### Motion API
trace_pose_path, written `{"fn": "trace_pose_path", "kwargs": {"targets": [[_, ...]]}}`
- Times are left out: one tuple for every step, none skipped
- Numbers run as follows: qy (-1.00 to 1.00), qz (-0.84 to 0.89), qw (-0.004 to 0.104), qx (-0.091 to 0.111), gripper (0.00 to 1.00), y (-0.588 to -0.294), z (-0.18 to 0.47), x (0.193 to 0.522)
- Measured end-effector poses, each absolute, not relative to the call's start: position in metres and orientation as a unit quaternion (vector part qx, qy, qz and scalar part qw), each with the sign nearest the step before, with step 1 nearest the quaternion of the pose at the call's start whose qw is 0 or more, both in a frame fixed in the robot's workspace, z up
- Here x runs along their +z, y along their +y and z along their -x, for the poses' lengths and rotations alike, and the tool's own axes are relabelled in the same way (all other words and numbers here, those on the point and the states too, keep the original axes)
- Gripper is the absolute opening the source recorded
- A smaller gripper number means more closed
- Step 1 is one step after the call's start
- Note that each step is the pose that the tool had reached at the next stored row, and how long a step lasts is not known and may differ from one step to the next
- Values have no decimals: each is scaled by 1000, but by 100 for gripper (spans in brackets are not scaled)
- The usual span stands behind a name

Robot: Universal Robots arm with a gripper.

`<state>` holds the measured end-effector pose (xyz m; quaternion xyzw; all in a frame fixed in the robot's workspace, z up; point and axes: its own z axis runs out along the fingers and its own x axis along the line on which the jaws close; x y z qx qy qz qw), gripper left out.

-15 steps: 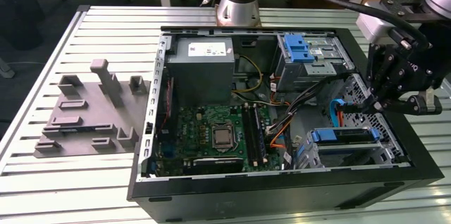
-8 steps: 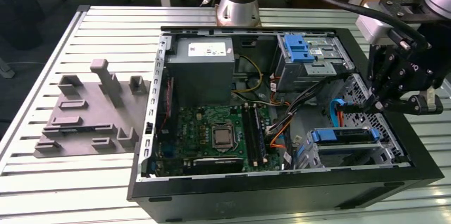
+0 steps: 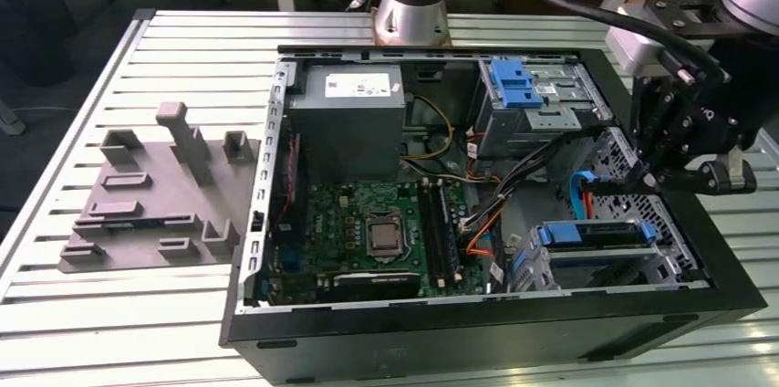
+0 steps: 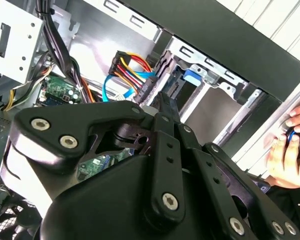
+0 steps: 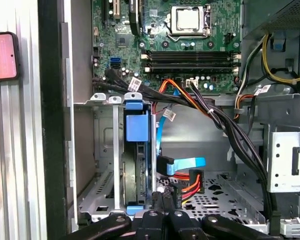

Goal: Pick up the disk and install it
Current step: 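Insert the first disk wire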

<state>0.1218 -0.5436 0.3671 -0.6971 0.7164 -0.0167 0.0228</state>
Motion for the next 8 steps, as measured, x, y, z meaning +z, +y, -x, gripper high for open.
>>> {"fn": "trace_pose_path", "kwargs": {"targets": [[716, 697, 23, -17, 11, -542, -122, 366], [716, 697, 23, -17, 11, -541, -121, 366], [716, 697, 24, -18, 17, -539, -121, 366], [716, 697, 24, -18, 17, -538, -120, 365], [716, 697, 25, -18, 17, -537, -119, 365], [716, 697, 25, -19, 17, -536, -119, 365], [716, 697, 25, -19, 17, -536, -118, 364], [716, 697, 26, -20, 17, -535, -118, 363]]}}
